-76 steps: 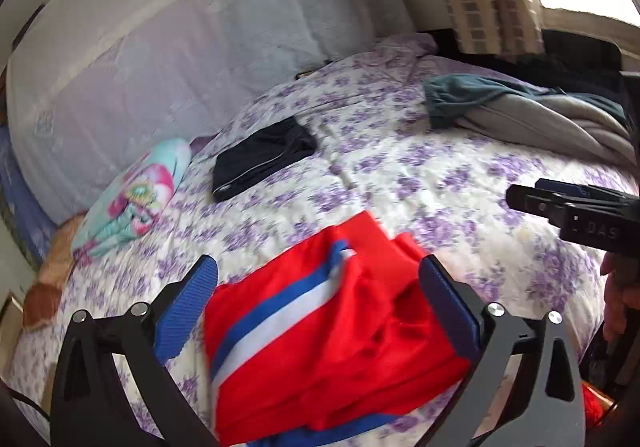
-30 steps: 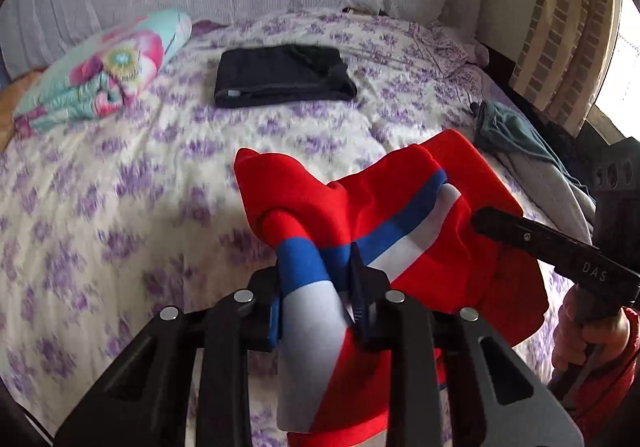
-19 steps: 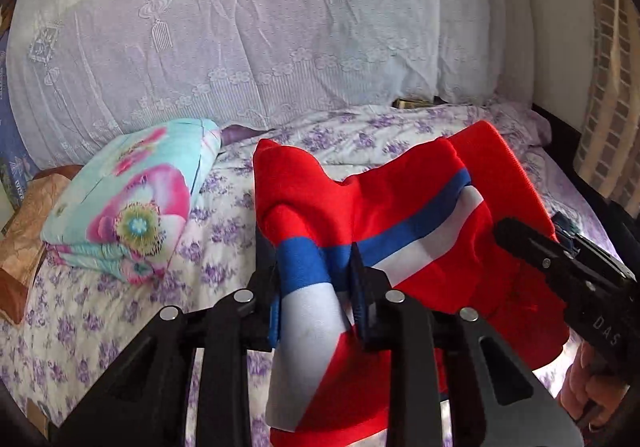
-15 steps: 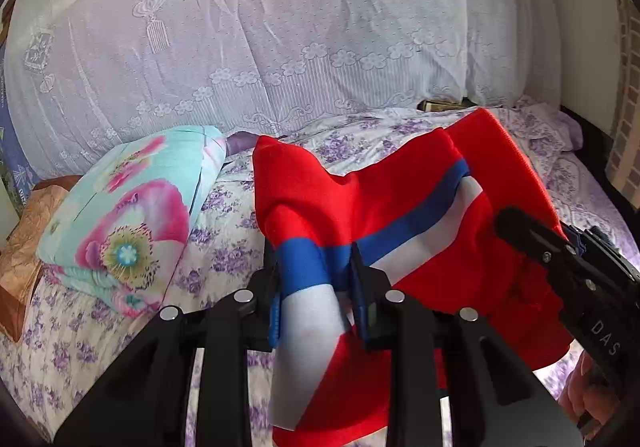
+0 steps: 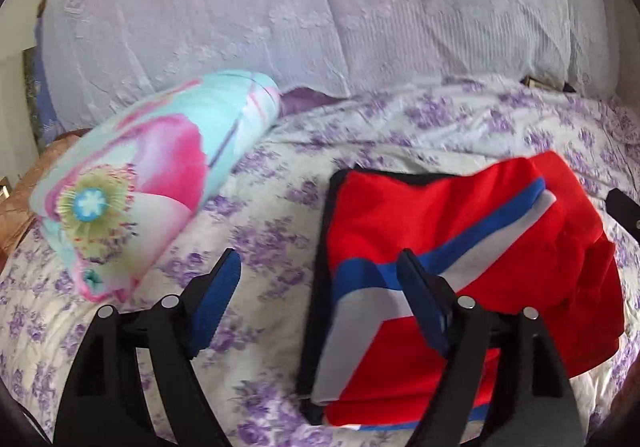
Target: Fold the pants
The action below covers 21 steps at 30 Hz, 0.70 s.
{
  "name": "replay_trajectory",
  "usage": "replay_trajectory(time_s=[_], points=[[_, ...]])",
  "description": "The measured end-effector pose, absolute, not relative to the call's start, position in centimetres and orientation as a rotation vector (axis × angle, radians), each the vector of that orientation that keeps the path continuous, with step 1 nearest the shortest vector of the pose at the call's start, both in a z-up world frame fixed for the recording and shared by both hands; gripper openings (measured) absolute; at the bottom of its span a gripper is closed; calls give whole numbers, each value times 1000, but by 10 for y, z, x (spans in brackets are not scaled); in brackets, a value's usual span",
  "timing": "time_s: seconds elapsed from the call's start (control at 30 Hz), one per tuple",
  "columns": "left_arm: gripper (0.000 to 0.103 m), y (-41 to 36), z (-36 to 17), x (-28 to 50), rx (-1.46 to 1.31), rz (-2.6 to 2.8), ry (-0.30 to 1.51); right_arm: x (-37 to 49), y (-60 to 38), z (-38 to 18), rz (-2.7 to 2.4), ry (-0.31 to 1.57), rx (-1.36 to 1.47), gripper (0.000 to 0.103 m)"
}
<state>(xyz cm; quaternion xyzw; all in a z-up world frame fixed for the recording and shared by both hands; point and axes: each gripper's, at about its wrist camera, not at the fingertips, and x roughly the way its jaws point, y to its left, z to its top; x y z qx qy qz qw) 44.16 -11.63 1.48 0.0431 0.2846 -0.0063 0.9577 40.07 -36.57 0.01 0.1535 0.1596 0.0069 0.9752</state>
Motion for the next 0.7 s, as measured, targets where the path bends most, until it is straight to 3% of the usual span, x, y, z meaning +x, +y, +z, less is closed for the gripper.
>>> replay_trajectory(time_s=[0.13, 0.23, 0.27, 0.5, 0.7], points=[[86, -109, 5, 444, 85, -56, 680, 398, -343, -2, -46, 348, 189, 66], [95, -113, -19, 451, 138, -14, 713, 432, -336, -41, -66, 601, 138, 80], [96, -114, -18, 450, 148, -3, 703, 434, -344, -42, -38, 622, 182, 80], [94, -119, 8, 398, 192, -16, 623, 359, -344, -7, -41, 325, 246, 82], [96, -102, 24, 316, 159, 5, 583, 288, -331, 4, -25, 262, 321, 86]])
